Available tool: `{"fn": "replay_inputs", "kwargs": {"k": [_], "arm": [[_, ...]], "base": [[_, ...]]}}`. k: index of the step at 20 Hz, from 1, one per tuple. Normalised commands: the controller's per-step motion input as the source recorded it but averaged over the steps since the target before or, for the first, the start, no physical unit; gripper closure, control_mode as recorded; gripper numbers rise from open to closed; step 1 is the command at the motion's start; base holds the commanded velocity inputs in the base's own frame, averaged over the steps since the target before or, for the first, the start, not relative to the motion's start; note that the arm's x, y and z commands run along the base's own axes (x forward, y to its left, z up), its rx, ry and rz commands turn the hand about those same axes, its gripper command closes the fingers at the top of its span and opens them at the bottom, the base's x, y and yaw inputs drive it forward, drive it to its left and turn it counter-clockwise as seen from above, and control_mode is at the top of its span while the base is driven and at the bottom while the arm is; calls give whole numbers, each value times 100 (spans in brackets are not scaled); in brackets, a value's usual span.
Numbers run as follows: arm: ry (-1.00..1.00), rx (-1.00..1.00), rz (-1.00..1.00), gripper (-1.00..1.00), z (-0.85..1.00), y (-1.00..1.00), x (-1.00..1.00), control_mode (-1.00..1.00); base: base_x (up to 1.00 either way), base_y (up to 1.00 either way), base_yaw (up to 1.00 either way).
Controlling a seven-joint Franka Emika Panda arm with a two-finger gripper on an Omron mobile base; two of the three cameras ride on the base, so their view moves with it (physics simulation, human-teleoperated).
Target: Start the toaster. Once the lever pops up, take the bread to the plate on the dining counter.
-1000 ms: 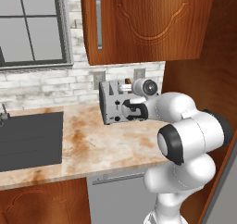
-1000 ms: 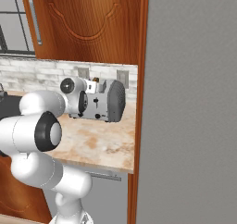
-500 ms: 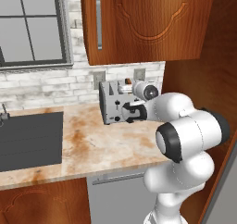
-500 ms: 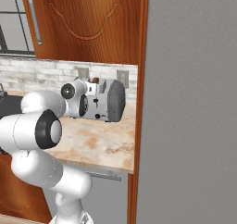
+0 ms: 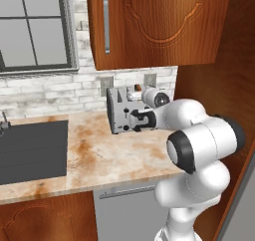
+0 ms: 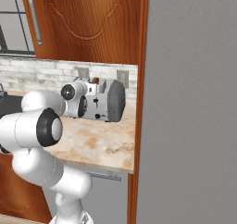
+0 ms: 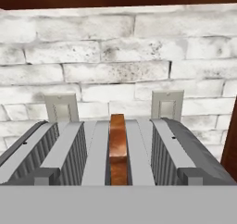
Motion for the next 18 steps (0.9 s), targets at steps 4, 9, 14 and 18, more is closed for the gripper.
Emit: {"fn": "replay_inputs", "kwargs": {"k": [4, 9, 14, 18], "arm": [[0, 0, 0, -100, 0, 0, 9, -100], [0, 0, 0, -100, 0, 0, 16, -100], [0, 0, 0, -100, 0, 0, 16, -100], [0, 0, 0, -100, 0, 0, 9, -100]], "base": [[0, 0, 0], [0, 0, 0], [0, 0, 0], [0, 0, 0]]}}
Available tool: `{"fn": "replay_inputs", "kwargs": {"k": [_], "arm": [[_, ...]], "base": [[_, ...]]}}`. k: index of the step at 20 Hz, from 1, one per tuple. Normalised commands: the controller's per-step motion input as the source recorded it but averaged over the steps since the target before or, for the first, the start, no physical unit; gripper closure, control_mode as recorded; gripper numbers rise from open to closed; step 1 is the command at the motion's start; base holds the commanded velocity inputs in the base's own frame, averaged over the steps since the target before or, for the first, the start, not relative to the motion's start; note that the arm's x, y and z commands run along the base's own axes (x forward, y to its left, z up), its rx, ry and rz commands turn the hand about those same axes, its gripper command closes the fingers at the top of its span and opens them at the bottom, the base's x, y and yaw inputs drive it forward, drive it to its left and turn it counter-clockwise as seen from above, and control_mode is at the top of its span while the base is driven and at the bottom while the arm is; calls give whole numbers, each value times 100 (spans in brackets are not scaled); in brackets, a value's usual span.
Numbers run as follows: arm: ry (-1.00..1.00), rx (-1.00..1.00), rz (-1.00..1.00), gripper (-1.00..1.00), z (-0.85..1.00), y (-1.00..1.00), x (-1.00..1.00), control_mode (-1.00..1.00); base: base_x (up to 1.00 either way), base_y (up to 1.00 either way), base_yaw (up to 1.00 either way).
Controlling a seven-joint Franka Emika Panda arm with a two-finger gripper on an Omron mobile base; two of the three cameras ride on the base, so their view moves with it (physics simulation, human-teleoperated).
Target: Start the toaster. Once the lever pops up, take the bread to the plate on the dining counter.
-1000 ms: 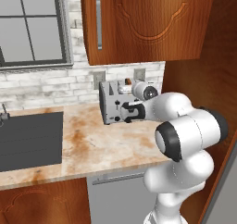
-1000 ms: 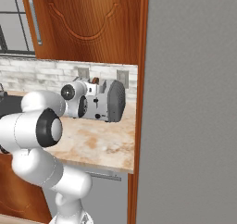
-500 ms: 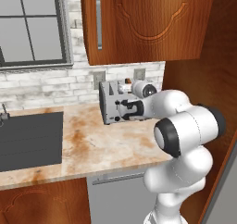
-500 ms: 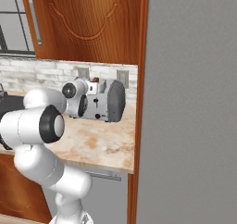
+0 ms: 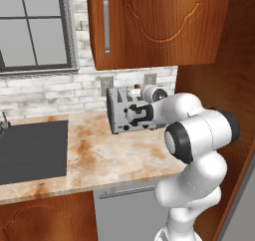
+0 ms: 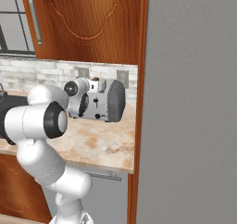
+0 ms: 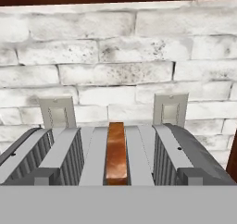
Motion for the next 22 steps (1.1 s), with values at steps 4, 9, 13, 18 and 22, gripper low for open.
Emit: {"fn": "replay_inputs", "kwargs": {"k": [4, 9, 13, 18, 22], "arm": [[0, 0, 0, -100, -3, 0, 5, -100], [0, 0, 0, -100, -12, 0, 0, -100], [0, 0, 0, -100, -14, 0, 0, -100], [0, 0, 0, -100, -5, 0, 0, -100], [0, 0, 0, -100, 0, 1, 0, -100]], "base": [[0, 0, 0], [0, 0, 0], [0, 0, 0], [0, 0, 0], [0, 0, 0]]}}
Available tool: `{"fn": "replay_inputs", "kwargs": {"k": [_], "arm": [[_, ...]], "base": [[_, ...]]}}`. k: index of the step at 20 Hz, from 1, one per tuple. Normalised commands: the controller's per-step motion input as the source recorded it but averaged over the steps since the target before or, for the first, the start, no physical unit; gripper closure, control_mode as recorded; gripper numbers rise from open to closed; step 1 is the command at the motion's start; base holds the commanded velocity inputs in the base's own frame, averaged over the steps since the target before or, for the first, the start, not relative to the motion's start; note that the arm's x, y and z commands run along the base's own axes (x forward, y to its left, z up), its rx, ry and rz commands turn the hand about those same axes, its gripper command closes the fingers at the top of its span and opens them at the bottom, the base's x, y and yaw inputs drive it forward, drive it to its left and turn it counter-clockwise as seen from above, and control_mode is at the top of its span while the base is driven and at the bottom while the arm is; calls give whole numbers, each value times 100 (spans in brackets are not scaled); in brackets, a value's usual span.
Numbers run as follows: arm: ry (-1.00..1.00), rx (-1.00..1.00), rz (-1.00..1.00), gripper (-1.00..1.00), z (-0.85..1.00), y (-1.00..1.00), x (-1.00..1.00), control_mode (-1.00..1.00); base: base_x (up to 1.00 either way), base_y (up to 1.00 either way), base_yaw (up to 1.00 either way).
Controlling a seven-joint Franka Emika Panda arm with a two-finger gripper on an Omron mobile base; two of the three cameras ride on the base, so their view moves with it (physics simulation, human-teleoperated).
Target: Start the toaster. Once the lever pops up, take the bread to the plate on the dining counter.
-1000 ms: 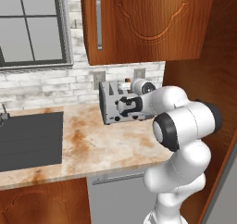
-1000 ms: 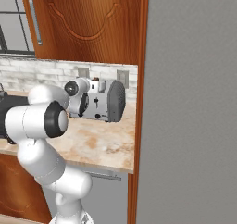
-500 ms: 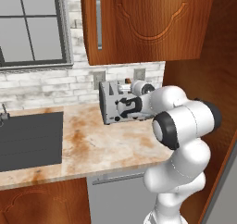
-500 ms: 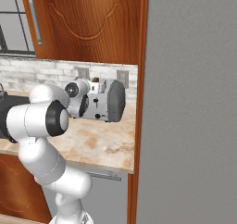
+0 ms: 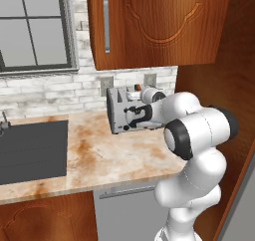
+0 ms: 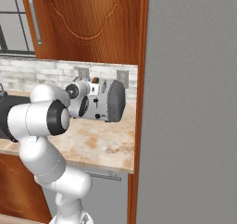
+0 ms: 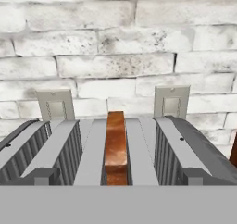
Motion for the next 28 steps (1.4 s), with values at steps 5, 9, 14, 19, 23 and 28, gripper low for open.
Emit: {"fn": "replay_inputs", "kwargs": {"k": [5, 9, 14, 19, 23, 28], "arm": [[0, 0, 0, -100, 0, 6, 8, -100], [0, 0, 0, -100, 0, 9, 12, -100], [0, 0, 0, -100, 0, 2, 3, -100], [2, 0, 0, -100, 0, 0, 0, -100], [3, 0, 0, -100, 0, 0, 6, -100], [4, 0, 0, -100, 0, 0, 8, -100]], "base": [[0, 0, 0], [0, 0, 0], [0, 0, 0], [0, 0, 0], [0, 0, 0], [0, 0, 0]]}}
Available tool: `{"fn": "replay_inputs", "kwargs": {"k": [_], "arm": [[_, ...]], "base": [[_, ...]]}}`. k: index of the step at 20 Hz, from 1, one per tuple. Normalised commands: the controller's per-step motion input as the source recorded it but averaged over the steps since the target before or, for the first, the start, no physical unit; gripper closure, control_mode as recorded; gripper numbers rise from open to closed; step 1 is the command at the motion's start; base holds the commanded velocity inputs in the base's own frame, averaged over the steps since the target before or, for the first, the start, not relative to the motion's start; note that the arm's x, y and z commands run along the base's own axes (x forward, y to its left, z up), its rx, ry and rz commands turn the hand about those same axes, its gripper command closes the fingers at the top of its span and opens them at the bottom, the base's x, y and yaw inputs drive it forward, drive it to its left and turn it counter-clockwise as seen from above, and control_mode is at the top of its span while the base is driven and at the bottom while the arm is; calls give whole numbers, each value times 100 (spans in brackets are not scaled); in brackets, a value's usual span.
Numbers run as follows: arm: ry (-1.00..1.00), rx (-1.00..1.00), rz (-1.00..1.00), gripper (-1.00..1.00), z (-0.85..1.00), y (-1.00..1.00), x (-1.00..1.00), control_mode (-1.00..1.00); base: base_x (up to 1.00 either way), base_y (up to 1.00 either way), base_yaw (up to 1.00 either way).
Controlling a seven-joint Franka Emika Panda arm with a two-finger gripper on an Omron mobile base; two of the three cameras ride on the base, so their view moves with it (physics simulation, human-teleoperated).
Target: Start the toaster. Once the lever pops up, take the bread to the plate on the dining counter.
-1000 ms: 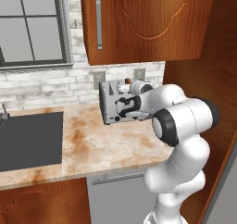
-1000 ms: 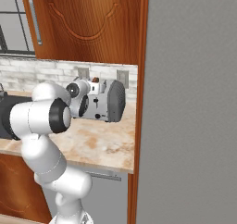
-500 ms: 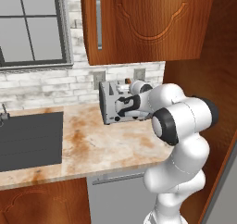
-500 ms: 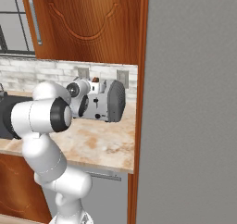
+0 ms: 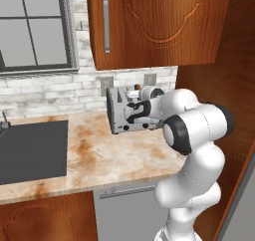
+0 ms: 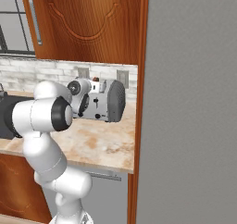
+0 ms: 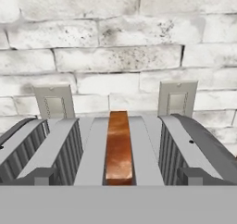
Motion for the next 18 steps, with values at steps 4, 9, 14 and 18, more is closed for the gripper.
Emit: {"fn": "replay_inputs", "kwargs": {"k": [4, 9, 14, 18], "arm": [[5, 0, 0, -100, 0, 0, 4, -100], [4, 0, 0, -100, 0, 0, 4, -100], [6, 0, 0, -100, 0, 0, 8, -100], [4, 0, 0, -100, -2, 2, 13, -100]], "base": [[0, 0, 0], [0, 0, 0], [0, 0, 0], [0, 0, 0]]}}
